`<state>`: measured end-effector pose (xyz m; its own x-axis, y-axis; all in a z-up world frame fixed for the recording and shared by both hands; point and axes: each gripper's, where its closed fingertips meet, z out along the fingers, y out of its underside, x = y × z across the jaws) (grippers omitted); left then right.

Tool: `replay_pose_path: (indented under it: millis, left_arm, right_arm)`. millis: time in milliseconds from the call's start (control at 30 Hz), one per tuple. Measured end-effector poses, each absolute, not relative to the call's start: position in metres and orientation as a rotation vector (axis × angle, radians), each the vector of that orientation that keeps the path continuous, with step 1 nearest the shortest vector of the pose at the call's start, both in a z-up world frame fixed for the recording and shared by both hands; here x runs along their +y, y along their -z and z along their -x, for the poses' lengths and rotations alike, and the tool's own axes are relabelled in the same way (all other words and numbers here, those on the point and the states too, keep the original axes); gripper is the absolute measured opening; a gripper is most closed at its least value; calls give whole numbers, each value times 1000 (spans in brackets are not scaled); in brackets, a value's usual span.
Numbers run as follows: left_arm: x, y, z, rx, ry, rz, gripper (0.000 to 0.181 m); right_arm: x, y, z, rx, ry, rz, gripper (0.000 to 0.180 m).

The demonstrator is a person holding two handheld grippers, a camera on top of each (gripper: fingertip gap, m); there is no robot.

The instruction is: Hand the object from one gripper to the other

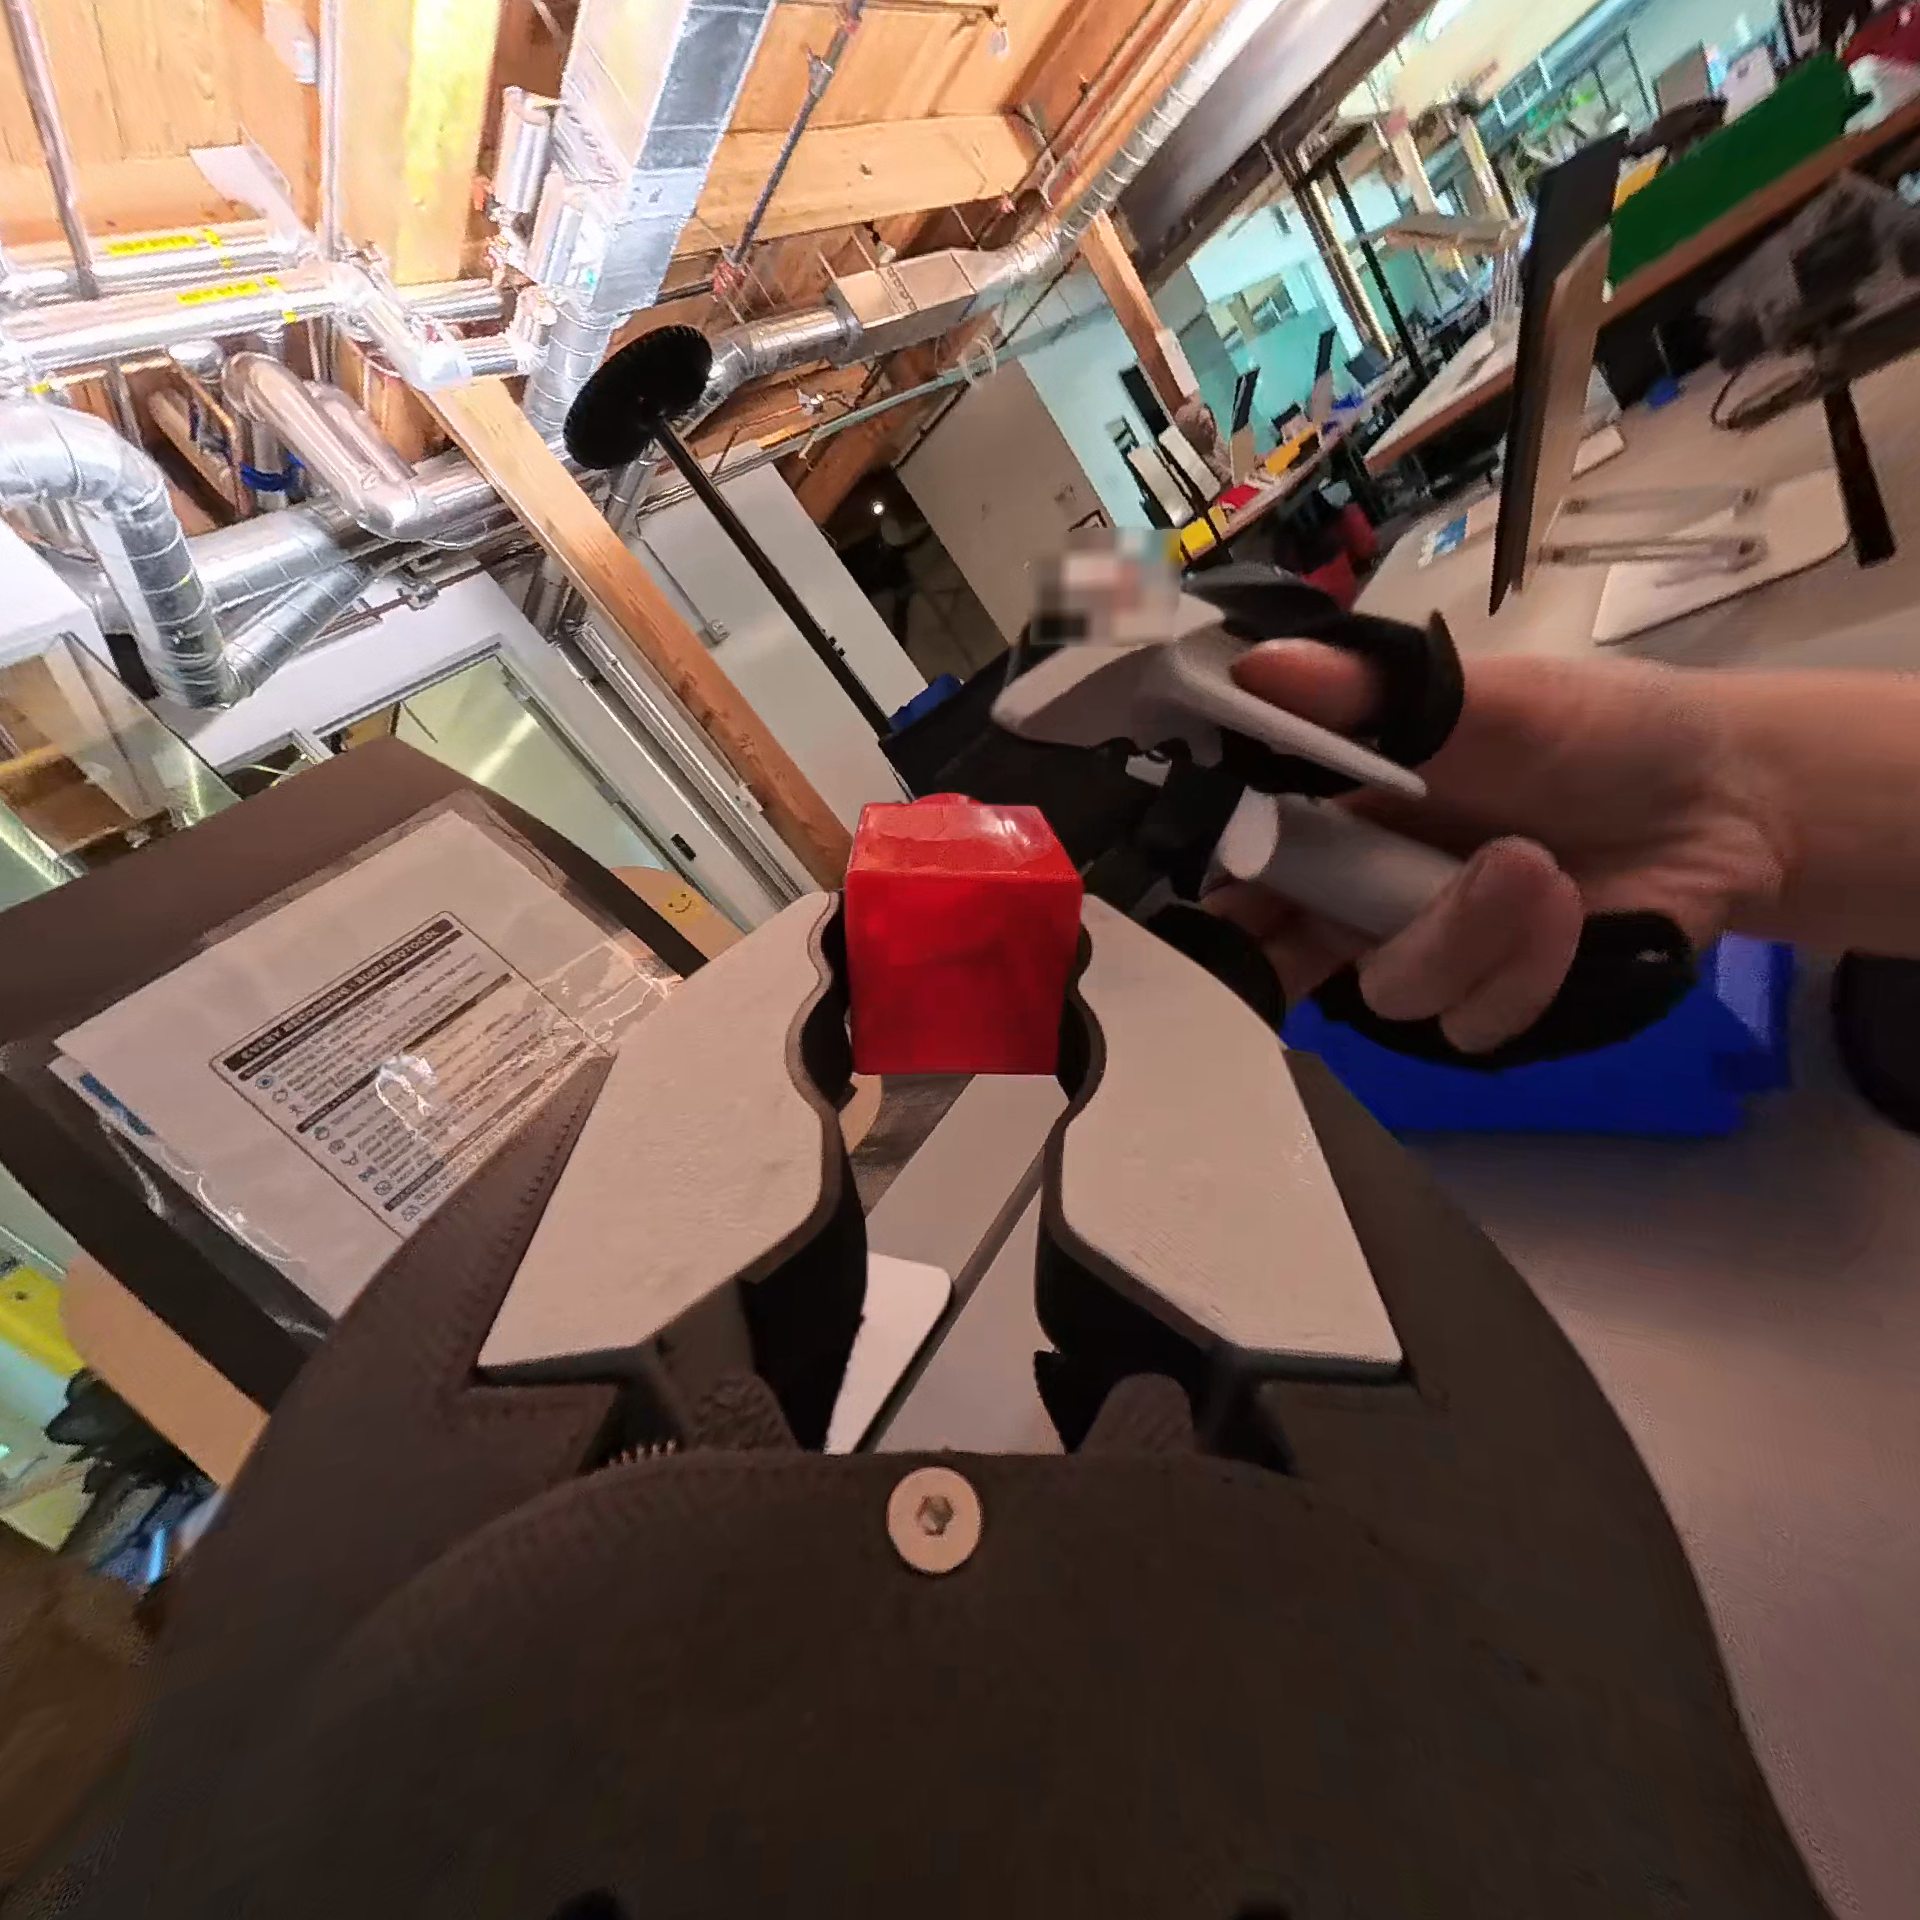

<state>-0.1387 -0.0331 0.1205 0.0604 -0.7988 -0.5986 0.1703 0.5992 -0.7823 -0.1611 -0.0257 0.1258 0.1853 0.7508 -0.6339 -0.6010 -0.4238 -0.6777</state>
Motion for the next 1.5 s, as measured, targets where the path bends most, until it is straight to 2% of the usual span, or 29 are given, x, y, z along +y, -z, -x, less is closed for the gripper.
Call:
replay_pose_path:
  millis: [133, 333, 533, 700, 867, 1167, 1333, 1500]
  left_arm:
    - [-36, -112, 133, 1338, 717, 576, 36]
    - [-34, -110, 130, 1331, 727, 635, 38]
    - [-49, -107, 134, 1455, 944, 682, 59]
    - [-67, -97, 139, 1585, 1005, 634, 67]
    - [-90, -91, 141, 1654, 1088, 576, 66]
    - [-114, -74, 139, 1743, 1093, 525, 66]
    - [-133, -52, 149, 1935, 1139, 482, 71]
    - [-150, -26, 161, 2135, 1198, 439, 67]
  right_arm:
    - [-21, -116, 167, -118, -1484, 1416, 39]
    - [-18, -116, 162, -95, -1464, 1428, 37]
    - [-29, -106, 139, -284, -1133, 1621, 38]
    - [-79, -108, 137, -493, -1296, 1708, 38]
    - [-112, -95, 136, -654, -1410, 1773, 38]
    - [-117, -56, 149, -803, -1493, 1922, 38]
    - [-127, -34, 173, -981, -1607, 1970, 38]
    - [-137, -15, 191, -1146, -1654, 2019, 38]
